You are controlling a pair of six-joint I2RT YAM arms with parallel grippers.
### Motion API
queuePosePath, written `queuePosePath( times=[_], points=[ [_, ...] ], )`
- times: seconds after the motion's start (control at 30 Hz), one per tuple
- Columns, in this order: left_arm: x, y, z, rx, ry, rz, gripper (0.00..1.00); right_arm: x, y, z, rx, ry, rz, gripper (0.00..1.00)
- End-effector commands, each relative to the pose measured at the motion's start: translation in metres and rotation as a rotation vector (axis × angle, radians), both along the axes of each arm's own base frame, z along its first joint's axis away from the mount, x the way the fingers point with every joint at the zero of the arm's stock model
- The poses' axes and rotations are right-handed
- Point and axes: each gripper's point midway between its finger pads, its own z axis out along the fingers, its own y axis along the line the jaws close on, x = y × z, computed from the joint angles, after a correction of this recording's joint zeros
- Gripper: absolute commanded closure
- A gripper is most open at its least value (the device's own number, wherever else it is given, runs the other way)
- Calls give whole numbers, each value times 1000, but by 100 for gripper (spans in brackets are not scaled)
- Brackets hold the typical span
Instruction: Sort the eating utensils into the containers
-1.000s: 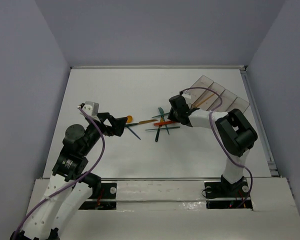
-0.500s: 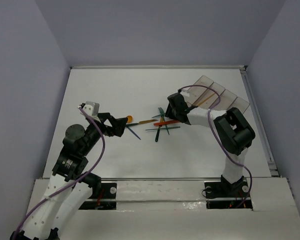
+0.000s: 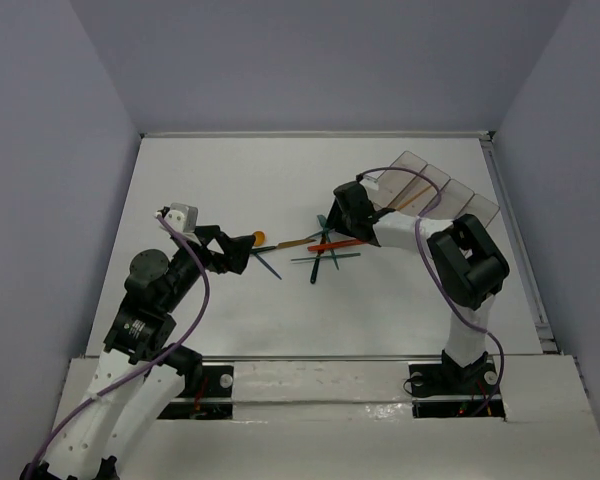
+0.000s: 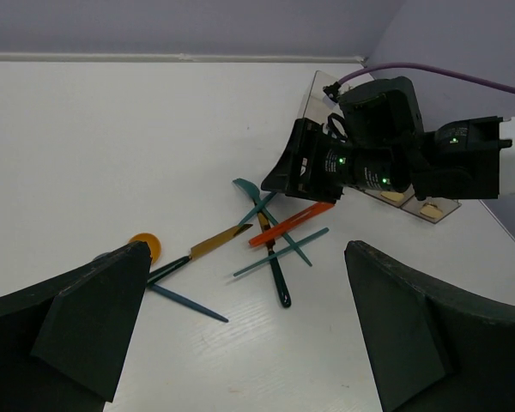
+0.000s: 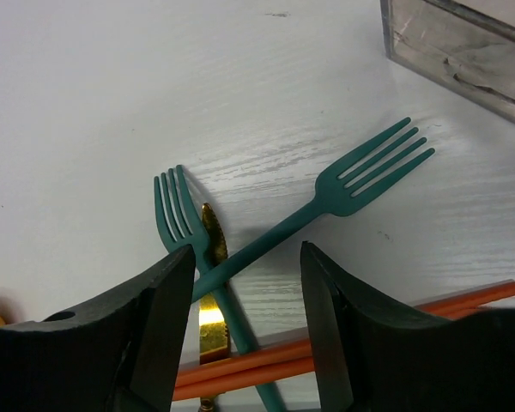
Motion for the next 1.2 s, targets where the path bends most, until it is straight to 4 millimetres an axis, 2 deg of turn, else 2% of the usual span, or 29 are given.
queuePosePath(
  times=[0.0, 0.1, 0.33, 0.67, 0.77, 0.83, 0.93, 0.97, 1.17],
  points=[
    [-4, 0, 33, -37, -87, -12, 1, 19, 14, 23, 49, -58, -25, 38],
    [-4, 0, 33, -37, -87, -12, 1, 19, 12, 9, 14, -19, -31, 38],
    [-4, 0, 34, -39, -89, -14, 1, 21, 9, -4, -21, 19, -55, 45],
    [-4, -1, 33, -39, -85, -18, 1, 18, -2, -11, -55, 26, -99, 63],
    [-4, -1, 32, -39, -84, -18, 1, 19, -2, -11, -59, 27, -103, 67],
    [-4, -2, 33, -39, -85, -20, 1, 20, -2, -11, -63, 26, -97, 76],
    [-4, -2, 32, -39, -84, -23, 1, 21, 0, -8, -58, 22, -88, 83],
    [-4, -2, 33, -39, -85, -21, 1, 21, 0, -7, -59, 18, -85, 90],
    [-3, -2, 32, -38, -82, -23, 1, 23, -1, 16, -45, -25, -84, 97]
  ],
)
